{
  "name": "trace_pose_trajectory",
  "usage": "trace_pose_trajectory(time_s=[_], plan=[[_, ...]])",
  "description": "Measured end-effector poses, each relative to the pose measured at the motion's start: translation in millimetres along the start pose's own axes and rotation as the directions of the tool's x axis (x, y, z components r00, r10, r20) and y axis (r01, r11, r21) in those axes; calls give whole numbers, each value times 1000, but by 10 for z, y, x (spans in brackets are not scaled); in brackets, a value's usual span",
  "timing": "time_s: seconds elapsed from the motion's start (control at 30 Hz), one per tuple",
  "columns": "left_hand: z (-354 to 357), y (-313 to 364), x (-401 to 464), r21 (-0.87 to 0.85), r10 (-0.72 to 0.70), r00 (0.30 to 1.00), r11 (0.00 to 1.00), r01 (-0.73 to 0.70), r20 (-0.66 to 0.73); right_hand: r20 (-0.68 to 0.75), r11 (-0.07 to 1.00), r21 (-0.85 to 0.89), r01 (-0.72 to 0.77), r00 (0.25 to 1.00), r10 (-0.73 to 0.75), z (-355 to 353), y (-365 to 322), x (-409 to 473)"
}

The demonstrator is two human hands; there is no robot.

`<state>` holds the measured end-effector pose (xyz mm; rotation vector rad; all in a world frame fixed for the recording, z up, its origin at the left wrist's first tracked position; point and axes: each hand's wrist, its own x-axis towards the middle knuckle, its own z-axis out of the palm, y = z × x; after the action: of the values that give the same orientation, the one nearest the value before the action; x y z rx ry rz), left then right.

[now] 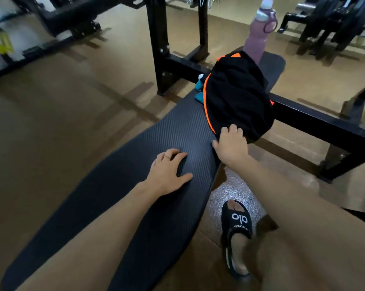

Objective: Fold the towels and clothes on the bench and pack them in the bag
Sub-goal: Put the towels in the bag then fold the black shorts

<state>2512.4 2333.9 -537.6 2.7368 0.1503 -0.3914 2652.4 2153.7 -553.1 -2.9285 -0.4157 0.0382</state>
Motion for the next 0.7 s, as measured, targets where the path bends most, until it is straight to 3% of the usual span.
trace_pose_trajectory(time_s=[0.07,0.13,0.2,0.23,0.27,0.33,0.4,0.43,0.5,0.57,0.67,0.7], plan=[[40,-23,-12,-69,2,1000,998,-2,-1,-31,999,-45,18,999,-19,39,-28,-2],[33,-10,-27,-159,-7,1000,987,5,-15,28,1000,-10,22,999,-22,-14,-96,2],[-41,29,-66,-386,-47,997,922,21,-56,120,991,129,20,992,-36,-140,-235,-62],[-92,80,-103,-547,-102,992,836,49,-68,146,974,222,43,986,-76,-226,-347,-149],[-141,123,-139,-702,-173,984,705,100,-33,155,943,322,82,978,-138,-311,-484,-273],[-287,226,-251,-918,-232,961,327,223,151,184,836,521,171,934,-306,-457,-793,-605],[-455,204,-424,-946,-198,926,-31,322,322,233,721,654,228,846,-479,-574,-1064,-998],[-546,156,-543,-929,-185,912,-128,347,366,237,681,688,253,808,-540,-614,-1161,-1178],[-633,3,-786,-923,-148,914,-138,359,378,229,618,734,281,754,-616,-667,-1289,-1467],[-637,-118,-1036,-917,-167,902,-51,396,399,297,587,777,226,691,-659,-709,-1369,-1693],[-602,-262,-1371,-896,-305,854,8,444,421,485,632,762,142,523,-701,-695,-1387,-1927],[-599,-308,-1481,-892,-340,842,18,451,419,517,651,751,113,514,-685,-655,-1354,-1974]])
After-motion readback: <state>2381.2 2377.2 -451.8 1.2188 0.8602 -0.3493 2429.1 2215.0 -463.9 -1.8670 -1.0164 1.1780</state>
